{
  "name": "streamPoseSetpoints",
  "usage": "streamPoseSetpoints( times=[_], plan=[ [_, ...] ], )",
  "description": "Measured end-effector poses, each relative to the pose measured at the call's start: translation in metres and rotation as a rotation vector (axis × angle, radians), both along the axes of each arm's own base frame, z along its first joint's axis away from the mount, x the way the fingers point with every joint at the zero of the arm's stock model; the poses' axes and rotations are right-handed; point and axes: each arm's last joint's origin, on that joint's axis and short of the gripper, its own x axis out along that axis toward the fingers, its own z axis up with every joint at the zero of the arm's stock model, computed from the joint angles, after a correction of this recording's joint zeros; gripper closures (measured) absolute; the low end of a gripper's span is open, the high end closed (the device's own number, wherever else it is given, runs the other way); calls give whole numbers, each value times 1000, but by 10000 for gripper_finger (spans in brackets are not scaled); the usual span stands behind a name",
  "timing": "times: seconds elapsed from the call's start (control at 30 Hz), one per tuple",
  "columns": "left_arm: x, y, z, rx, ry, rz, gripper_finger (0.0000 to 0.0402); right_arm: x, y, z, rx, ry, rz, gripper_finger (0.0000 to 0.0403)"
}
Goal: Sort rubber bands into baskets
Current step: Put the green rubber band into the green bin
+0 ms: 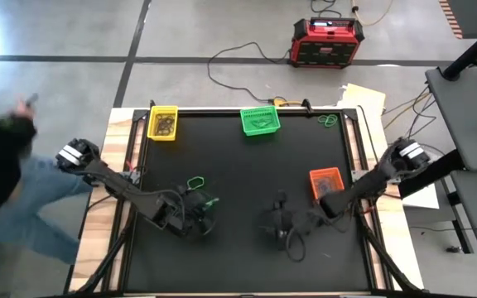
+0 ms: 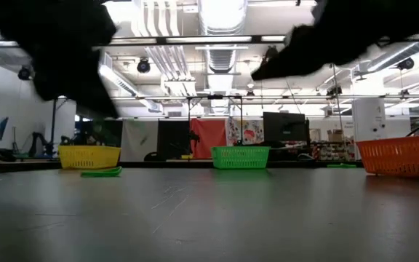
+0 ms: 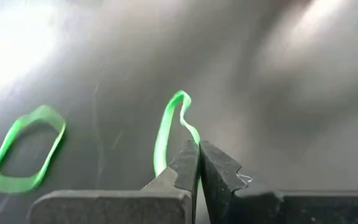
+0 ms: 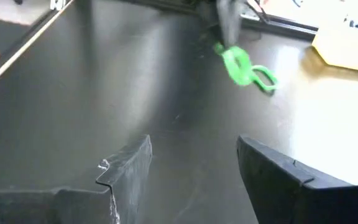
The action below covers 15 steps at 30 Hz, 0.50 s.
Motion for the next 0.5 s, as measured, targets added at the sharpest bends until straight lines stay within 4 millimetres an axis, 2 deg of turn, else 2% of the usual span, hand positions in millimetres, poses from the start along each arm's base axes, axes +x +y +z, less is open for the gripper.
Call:
streamPoseSetpoints(
  times=[0.1, 0.2, 0.3, 0.5],
  plan=[
    [21, 10, 16, 14, -41, -43, 402, 0, 15, -19, -5, -27, -2, 175],
    [42, 34, 30, 38, -77, -68, 401, 3, 25, -34, 9, -44, -22, 174],
    [65, 69, 45, 97, -121, -46, 401, 5, 31, -53, 35, -31, -57, 176],
    [99, 154, 61, 182, -106, 7, 401, 6, 38, -86, 95, -5, -85, 179]
  ],
)
